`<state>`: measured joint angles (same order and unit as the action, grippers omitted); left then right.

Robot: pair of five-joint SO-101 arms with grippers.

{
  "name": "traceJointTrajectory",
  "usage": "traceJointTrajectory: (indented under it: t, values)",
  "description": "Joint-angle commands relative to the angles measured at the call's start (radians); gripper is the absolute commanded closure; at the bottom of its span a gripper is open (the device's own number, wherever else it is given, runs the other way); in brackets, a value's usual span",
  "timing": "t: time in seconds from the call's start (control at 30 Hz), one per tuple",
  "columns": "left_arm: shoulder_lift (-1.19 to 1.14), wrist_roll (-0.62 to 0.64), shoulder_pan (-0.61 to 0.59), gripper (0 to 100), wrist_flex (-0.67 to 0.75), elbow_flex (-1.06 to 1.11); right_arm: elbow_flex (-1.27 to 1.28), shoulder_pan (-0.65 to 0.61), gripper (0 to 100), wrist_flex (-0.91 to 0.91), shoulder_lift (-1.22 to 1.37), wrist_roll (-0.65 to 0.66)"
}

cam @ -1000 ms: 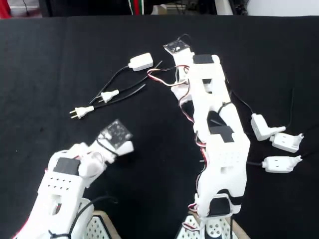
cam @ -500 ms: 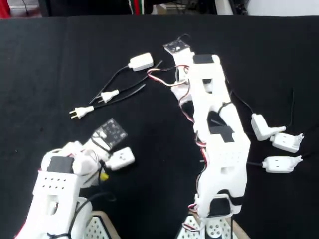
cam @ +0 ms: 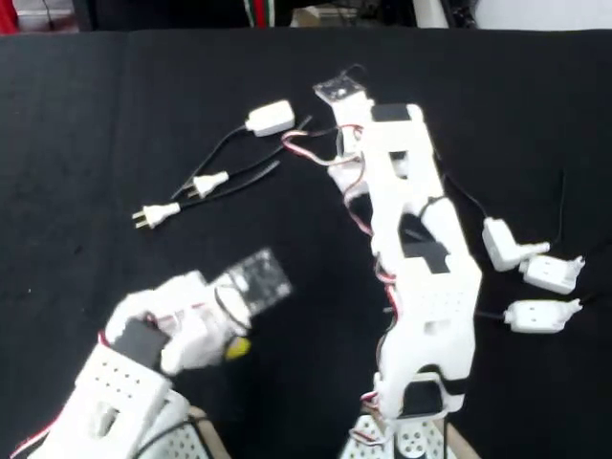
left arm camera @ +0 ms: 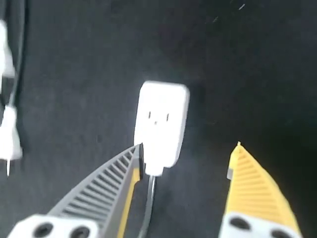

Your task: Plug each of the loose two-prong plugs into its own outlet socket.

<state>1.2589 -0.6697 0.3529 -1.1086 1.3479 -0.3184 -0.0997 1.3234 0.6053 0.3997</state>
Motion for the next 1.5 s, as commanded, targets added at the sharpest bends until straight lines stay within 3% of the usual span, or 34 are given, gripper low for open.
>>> traceJointTrajectory:
  t: [0.0, 0.23, 0.53, 0.67, 0.87, 1.13, 1.47]
  values:
    - [0.121, -0.068, 0.024, 72, 0.086, 0.139, -0.021, 0.012, 98.5, -0.005, -0.005, 0.000]
    - [0.206, -0.041, 0.025, 83, 0.080, 0.202, -0.021, 0.011, 98.5, -0.005, -0.005, 0.000]
    - [0.144, 0.006, 0.024, 79, 0.129, 0.188, -0.021, 0.011, 98.5, -0.005, -0.005, 0.000]
    - [-0.046, 0.006, -0.044, 78, 0.209, 0.125, -0.021, 0.011, 98.5, -0.005, -0.005, -0.002]
    - [-0.453, 0.005, -0.053, 78, 0.256, -0.050, -0.021, 0.012, 98.5, -0.003, -0.004, -0.002]
    - [-0.885, -0.021, -0.067, 79, 0.164, -0.337, -0.021, 0.014, 98.5, -0.003, -0.004, -0.002]
    - [-1.068, -0.114, -0.208, 80, 0.129, -0.509, -0.021, 0.015, 98.5, -0.003, -0.004, -0.002]
